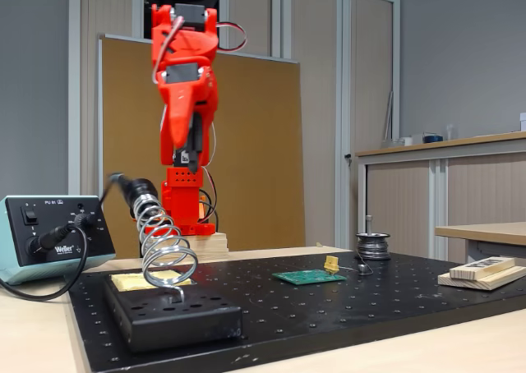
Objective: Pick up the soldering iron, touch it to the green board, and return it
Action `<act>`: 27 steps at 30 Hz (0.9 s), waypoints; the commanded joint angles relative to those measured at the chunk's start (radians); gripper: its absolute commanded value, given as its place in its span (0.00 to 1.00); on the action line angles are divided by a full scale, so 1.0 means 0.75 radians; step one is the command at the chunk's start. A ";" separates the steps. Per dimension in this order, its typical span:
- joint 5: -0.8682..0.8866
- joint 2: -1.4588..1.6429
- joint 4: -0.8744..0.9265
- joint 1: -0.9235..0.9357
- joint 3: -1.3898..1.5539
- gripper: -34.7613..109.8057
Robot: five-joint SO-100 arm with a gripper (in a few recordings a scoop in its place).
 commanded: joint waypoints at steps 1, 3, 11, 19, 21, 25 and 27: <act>-0.018 0.213 -0.010 0.012 0.145 0.44; -0.067 0.335 -0.061 -0.004 0.286 0.40; -0.006 0.871 -0.217 -0.012 0.972 0.37; 0.006 1.229 -0.268 -0.010 1.303 0.37; 0.016 1.274 -0.297 -0.006 1.348 0.37; 0.037 1.368 -0.317 0.004 1.405 0.37; 0.037 1.424 -0.321 0.012 1.436 0.37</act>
